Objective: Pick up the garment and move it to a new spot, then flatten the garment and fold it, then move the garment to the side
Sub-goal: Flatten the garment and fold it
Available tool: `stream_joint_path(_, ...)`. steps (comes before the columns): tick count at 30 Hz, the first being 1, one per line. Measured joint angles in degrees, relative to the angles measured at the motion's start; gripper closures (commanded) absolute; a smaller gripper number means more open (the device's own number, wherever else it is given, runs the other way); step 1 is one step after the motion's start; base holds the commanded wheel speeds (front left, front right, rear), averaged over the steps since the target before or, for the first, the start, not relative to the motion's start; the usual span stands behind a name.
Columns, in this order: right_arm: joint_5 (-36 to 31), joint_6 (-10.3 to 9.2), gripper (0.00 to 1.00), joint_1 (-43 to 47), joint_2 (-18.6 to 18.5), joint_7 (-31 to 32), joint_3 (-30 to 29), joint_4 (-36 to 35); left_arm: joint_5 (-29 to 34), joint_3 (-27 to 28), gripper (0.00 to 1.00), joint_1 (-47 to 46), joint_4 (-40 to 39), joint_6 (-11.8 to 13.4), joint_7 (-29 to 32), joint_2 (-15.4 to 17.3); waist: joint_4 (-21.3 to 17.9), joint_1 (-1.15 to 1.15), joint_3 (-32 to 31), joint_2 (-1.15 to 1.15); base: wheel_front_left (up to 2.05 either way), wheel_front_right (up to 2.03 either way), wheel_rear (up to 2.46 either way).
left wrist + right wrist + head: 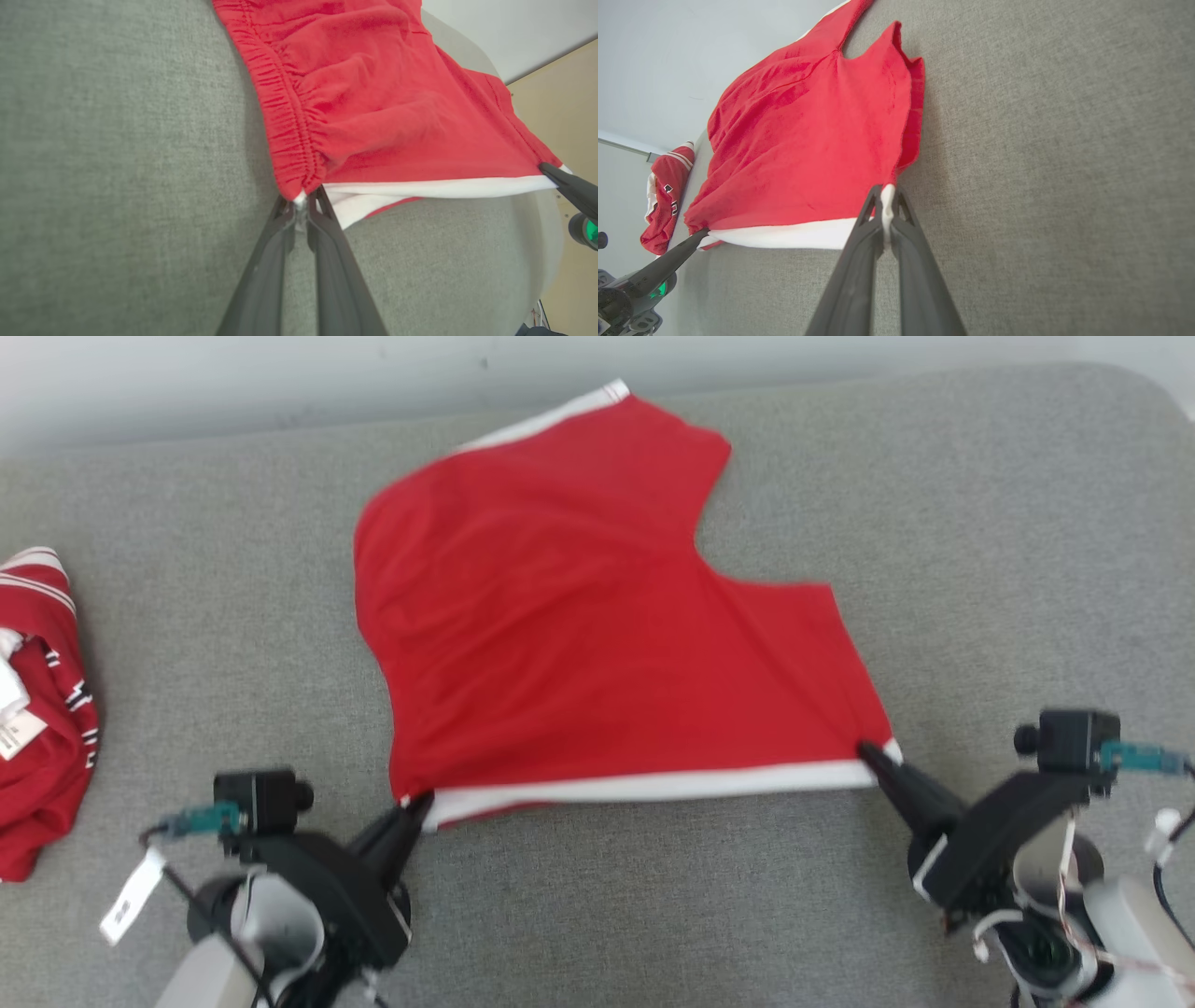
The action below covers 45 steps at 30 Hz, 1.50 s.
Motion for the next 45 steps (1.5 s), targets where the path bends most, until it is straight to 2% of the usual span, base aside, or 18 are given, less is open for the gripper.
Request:
stream_joint_path(10,0.0,-0.64,1.00,11.2,-0.3,-1.3,-0.6,-9.5,-1.4,0.4,1.00,9.3,-7.8,-0.1,0.2,3.9,-0.6,-0.01,-3.6,0.00,0.00,0.00,0.00)
stream_joint_path(17,-0.7,-2.23,1.00,16.4,0.3,-2.0,-0.5,-13.8,-1.1,0.9,1.00,14.9,-12.1,2.1,0.2,4.7,-1.2,-0.01,-5.1,-0.01,0.00,0.00,0.00)
stream_joint_path(18,-0.8,-2.26,1.00,16.8,0.1,-1.9,-0.1,-14.1,-1.1,1.0,0.78,15.4,-12.6,2.6,0.2,4.8,-1.3,-0.01,-5.2,0.00,0.00,0.00,0.00)
stream_joint_path(19,-1.0,-2.46,1.00,17.1,0.1,-1.9,0.0,-14.5,-1.0,1.1,0.34,15.8,-13.0,3.0,0.3,5.0,-1.4,-0.01,-5.3,0.00,0.00,0.00,0.00)
stream_joint_path(20,-1.5,-2.87,0.00,17.5,0.1,-1.9,0.1,-14.8,-0.7,1.1,0.00,16.1,-13.5,3.5,0.4,5.0,-1.5,-0.01,-5.4,0.00,0.00,0.00,0.00)
stream_joint_path(31,-9.6,-6.71,0.00,18.2,-3.5,-2.4,-0.2,-15.5,1.9,2.7,0.00,18.5,-17.5,8.6,1.2,6.3,-1.9,0.00,-5.7,0.00,0.00,0.00,0.00)
stream_joint_path(35,-11.5,-7.75,0.00,17.6,-2.6,-6.7,-2.4,-16.3,2.3,5.3,0.00,18.3,-21.0,10.0,-3.4,4.8,-2.0,0.00,-6.5,0.00,0.00,0.00,0.00)
stream_joint_path(38,-13.0,-8.50,0.00,16.4,-0.4,-10.9,-4.1,-16.7,3.3,5.7,0.00,17.7,-23.2,10.5,-7.8,2.6,-2.0,0.00,-7.4,-0.01,0.00,0.00,0.00)
stream_joint_path(41,-15.2,-9.03,0.00,15.6,1.6,-15.0,-4.5,-16.6,6.7,5.6,0.00,15.9,-24.6,11.1,-12.8,0.5,-1.9,0.00,-8.3,0.00,0.00,0.00,0.00)
stream_joint_path(45,-19.8,-9.24,0.00,14.8,2.1,-19.9,-4.3,-15.2,12.7,5.1,0.00,14.9,-24.2,12.1,-18.5,-0.1,-1.7,0.00,-9.6,0.00,0.00,0.00,0.00)
